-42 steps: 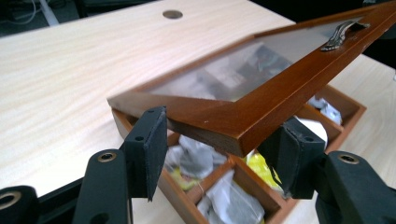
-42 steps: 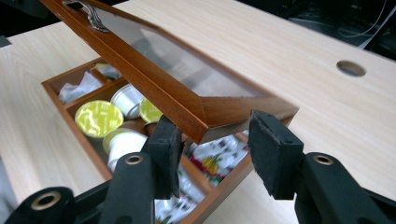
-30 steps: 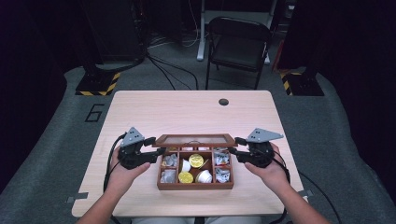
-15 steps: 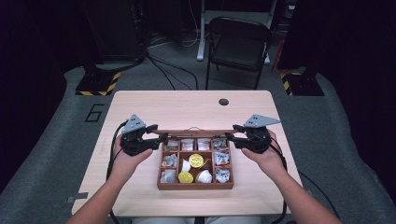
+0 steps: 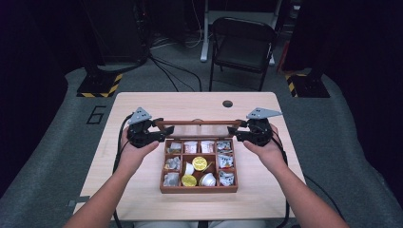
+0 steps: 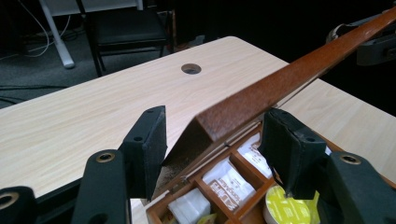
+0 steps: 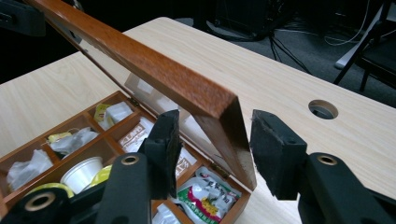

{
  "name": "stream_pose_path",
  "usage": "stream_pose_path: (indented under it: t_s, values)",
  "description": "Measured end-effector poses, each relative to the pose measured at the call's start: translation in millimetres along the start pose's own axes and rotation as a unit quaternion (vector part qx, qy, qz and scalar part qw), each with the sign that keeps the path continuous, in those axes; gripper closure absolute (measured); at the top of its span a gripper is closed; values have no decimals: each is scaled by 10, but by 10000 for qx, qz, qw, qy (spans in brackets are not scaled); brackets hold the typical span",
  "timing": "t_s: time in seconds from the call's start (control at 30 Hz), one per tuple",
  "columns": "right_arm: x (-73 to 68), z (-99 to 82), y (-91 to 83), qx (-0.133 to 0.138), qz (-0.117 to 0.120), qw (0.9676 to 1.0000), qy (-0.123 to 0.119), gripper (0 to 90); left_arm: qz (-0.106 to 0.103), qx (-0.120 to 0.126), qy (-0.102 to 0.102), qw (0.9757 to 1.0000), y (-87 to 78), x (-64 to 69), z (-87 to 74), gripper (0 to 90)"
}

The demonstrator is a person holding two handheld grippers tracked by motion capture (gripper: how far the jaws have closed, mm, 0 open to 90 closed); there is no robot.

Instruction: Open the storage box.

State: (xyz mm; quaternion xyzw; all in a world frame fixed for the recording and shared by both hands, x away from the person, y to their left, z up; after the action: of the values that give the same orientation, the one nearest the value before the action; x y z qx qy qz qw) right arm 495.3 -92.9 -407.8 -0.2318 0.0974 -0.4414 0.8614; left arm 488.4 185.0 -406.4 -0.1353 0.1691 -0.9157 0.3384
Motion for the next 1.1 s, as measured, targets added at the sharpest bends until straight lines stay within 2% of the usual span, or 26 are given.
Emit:
stream_pose_path:
  t_s: [0.27,0.5,0.77,1.1]
  values:
    - [77,28,92,83,-81,9999,77,524,22,119,-111,9999,107,-103,18,406]
    - [113,27,172,52,-88,9999,105,506,30,75,-249,9997,209,-181,-6,394]
    - [104,23,276,90,-63,9998,136,456,41,108,-279,9995,309,-234,-30,369]
    - [131,-29,413,82,-207,9996,183,427,138,62,-336,9993,417,-306,-114,360]
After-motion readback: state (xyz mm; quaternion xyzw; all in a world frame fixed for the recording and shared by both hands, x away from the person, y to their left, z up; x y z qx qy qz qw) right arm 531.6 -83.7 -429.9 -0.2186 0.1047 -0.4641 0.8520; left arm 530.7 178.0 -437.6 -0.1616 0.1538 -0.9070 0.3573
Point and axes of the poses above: each handheld gripper's, and its own axes: y roughly forward along the jaws, z roughly out of its top, x roughly to its right, the point moved 8 cm from there along y, roughly forward along the jaws, and after that the axes turned 8 degrees about -z, right-handed, at the moved point
